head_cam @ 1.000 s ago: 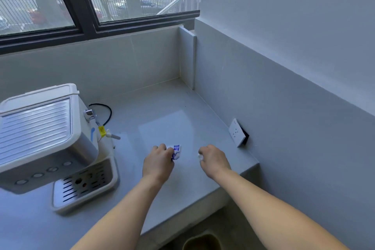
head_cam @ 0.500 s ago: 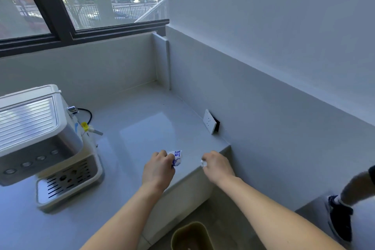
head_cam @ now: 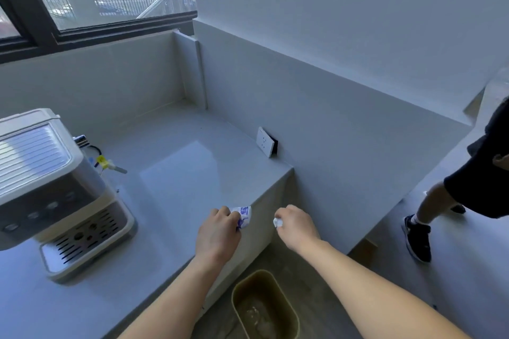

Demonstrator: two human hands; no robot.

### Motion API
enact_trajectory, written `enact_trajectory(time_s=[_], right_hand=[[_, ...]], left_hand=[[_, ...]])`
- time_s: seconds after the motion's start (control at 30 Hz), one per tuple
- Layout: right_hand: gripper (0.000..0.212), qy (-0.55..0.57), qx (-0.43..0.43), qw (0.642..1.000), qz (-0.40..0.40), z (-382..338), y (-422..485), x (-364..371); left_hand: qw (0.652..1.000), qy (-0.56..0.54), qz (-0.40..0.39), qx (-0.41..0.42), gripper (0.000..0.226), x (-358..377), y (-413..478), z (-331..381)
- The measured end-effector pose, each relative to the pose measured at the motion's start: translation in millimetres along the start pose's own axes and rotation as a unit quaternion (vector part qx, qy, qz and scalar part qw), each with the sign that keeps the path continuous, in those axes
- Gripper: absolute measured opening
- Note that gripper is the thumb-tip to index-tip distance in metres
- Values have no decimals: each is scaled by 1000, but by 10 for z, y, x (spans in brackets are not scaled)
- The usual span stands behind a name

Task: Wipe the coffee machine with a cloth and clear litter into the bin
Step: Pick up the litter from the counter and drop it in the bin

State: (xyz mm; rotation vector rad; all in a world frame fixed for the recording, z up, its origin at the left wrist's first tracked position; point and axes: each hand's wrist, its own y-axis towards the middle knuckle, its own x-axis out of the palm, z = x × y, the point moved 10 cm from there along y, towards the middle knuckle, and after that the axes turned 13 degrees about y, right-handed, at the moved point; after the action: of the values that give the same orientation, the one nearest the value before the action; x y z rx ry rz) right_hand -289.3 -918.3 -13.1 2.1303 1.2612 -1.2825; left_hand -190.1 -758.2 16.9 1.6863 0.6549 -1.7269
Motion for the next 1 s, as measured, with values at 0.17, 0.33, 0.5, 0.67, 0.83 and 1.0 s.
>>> enact_trajectory(time_s=[0.17,0.33,0.5,0.67,0.83,1.0], right_hand=[[21,-1,15,1000,-8,311,-178,141],[26,5,12,999,-36,610,-251,320],[25,7,8,997,-82,871,-336,584],[23,10,22,991,-129,1198,-402,978],[23,16,52,985,-166,1521,-441,1575],[25,34,93,974,-201,1911,-498,2284]], left_hand=[[1000,-9,-6,14,15,158,-256,241],[999,-26,-37,-13,12,451,-418,403],[993,-27,-101,-54,10,895,-622,479],[986,-45,-140,-81,7,1424,-796,457],[980,-59,-172,-86,12,2080,-880,432],[970,-67,-209,-106,24,2856,-1040,371]])
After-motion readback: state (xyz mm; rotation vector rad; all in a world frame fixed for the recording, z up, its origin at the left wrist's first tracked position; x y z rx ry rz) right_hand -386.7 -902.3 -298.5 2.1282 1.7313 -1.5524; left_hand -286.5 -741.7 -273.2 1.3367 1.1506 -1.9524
